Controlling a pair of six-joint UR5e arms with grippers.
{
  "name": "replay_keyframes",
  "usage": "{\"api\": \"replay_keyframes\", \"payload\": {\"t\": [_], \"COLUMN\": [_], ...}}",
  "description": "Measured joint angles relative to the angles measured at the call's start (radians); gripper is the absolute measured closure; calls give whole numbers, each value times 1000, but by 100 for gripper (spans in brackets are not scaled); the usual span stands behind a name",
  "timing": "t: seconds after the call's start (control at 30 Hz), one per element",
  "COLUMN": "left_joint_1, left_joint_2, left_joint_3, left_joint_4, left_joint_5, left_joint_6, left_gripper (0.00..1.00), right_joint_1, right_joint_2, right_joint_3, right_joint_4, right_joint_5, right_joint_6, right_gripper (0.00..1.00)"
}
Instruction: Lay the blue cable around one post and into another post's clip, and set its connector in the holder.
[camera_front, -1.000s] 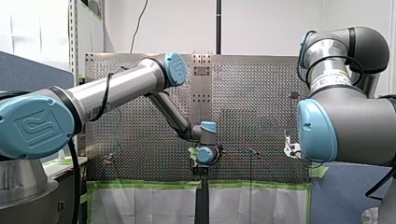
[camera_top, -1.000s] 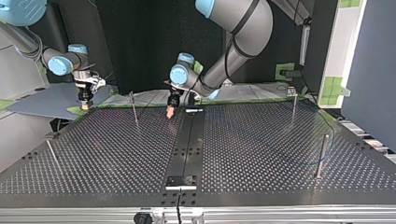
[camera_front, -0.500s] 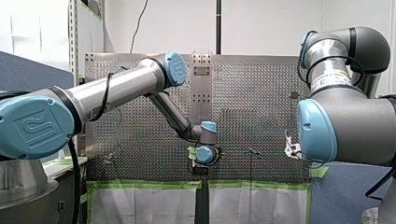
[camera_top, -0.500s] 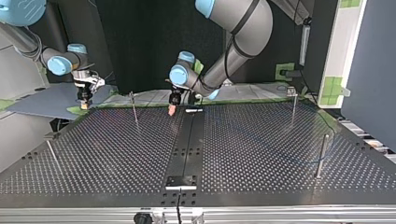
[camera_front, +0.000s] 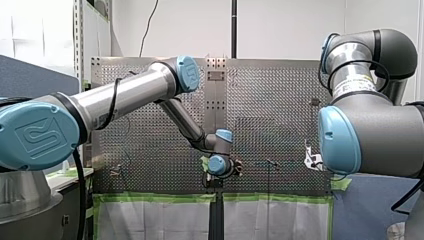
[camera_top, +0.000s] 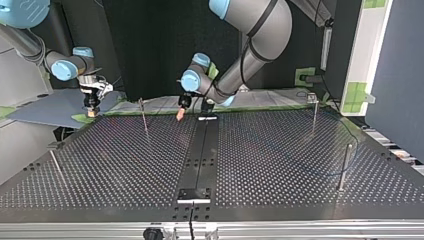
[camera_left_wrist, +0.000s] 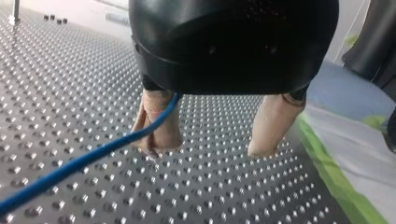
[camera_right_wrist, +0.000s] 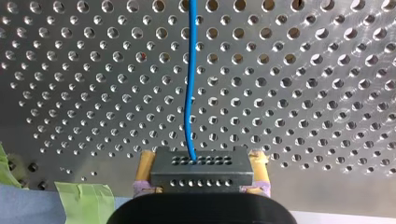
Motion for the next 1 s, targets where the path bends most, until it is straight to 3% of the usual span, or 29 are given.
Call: {"api": "replay_keyframes", "payload": {"t": [0.33,0.63,1.0], "left_joint_1": [-2,5,-1], "left_joint_2": [35,104,122], "left_joint_3": [-25,-95,-161], "left_joint_4": [12,65,-12], "left_joint_5": [76,85,86], "left_joint_6": [43,7,59], "left_gripper": [0,0,0], "right_joint_1": [-1,-3,-3], "right_joint_2": [1,3,6], "right_joint_3": [-1,0,0], "right_joint_4": [1,-3,-3], "right_joint_5": [-1,-1,-1], "right_joint_6": [2,9,11], "right_gripper": [100,100,100]}}
